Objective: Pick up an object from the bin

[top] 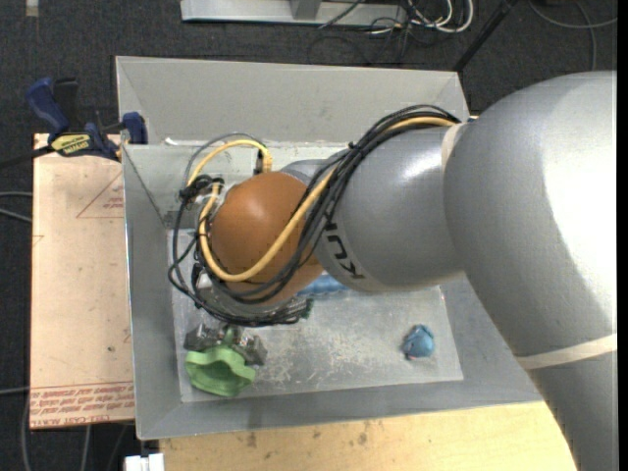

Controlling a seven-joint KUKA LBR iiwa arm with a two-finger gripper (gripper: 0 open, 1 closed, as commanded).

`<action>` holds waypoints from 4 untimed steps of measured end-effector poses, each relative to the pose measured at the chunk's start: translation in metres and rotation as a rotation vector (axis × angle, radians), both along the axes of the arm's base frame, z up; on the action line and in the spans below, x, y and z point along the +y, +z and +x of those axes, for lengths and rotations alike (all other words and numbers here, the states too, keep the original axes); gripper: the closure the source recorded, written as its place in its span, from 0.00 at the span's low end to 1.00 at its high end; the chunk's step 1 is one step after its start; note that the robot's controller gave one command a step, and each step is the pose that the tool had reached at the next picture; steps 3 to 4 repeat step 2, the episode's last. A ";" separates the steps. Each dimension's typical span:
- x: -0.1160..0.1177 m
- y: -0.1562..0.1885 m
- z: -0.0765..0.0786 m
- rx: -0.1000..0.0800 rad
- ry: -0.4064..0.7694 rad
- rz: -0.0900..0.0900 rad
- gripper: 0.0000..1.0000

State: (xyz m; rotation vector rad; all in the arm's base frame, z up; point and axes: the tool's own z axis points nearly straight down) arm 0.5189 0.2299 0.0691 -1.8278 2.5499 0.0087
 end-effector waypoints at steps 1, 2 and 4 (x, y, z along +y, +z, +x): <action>0.001 0.023 0.001 -0.003 -0.004 -0.003 1.00; 0.003 0.132 0.003 -0.010 -0.008 -0.001 1.00; 0.003 0.132 0.003 -0.010 -0.008 -0.001 1.00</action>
Offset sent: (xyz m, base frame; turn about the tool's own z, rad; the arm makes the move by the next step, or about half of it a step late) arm -0.0001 0.0001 0.0221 0.0000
